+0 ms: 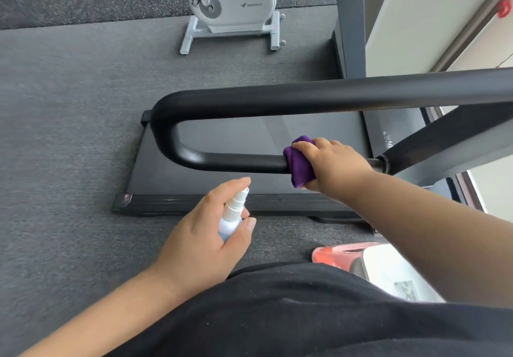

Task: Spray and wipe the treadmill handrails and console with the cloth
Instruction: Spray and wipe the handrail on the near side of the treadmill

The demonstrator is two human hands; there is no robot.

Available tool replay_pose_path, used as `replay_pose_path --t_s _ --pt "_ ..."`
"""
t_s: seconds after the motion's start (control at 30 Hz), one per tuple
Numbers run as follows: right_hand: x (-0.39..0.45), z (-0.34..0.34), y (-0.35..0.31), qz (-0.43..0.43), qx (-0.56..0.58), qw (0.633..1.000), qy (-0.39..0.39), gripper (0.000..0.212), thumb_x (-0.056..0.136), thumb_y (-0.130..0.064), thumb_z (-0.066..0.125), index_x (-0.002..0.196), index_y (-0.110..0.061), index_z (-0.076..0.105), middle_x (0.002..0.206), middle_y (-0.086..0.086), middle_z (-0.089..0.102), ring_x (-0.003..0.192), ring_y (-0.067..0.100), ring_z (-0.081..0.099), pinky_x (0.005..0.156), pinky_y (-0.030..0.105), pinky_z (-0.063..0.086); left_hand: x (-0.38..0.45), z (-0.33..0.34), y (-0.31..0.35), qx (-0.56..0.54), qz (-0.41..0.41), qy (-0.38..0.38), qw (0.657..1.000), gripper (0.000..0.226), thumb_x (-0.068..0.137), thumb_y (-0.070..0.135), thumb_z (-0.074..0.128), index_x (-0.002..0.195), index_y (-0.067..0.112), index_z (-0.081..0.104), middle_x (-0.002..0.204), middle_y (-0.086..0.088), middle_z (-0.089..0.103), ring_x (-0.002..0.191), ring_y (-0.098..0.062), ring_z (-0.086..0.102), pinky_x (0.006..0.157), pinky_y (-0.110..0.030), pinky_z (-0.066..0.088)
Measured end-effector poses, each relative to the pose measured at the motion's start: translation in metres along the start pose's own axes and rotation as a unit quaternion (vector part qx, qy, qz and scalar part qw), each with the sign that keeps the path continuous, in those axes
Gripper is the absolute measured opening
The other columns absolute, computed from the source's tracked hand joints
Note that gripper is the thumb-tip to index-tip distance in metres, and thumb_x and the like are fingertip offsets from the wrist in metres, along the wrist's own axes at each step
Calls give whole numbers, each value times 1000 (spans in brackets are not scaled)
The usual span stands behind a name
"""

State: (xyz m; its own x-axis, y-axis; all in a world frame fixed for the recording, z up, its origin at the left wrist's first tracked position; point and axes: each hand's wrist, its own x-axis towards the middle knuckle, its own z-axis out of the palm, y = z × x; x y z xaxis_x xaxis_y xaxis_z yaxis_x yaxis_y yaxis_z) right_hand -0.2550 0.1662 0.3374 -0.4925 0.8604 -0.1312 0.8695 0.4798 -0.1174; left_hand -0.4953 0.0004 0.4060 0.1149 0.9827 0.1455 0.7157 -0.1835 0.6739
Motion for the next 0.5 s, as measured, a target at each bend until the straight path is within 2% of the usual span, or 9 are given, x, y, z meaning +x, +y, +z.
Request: replay_pose_path --t_s 0.17,0.37,0.43,0.5 --pt "22 10 -41 -18 65 997 33 85 70 -51 76 143 -37 35 126 1 57 108 32 58 89 42 50 -9 -23 -24 -4 2 2 1000 57 87 45 54 133 64 27 99 25 59 89 -4 61 79 -9 42" --pt "36 8 -86 -68 148 983 87 78 74 -42 80 143 -30 45 132 5 57 115 32 57 100 42 46 -17 -55 -56 -16 4 6 1000 54 87 49 52 131 67 27 99 21 61 89 -7 62 78 -19 45" --pt "48 6 -122 -74 201 971 110 75 76 -40 80 142 -27 47 132 5 57 118 30 57 101 42 45 -15 -64 -63 -16 11 5 1000 54 87 48 53 131 65 29 99 23 60 90 -4 62 81 -17 45" --pt "59 6 -158 -50 304 940 149 76 76 -39 80 142 -26 46 133 3 57 122 22 53 104 36 42 -10 -73 -68 -12 30 -4 999 53 86 44 54 133 56 32 94 26 59 89 1 60 83 -10 42"
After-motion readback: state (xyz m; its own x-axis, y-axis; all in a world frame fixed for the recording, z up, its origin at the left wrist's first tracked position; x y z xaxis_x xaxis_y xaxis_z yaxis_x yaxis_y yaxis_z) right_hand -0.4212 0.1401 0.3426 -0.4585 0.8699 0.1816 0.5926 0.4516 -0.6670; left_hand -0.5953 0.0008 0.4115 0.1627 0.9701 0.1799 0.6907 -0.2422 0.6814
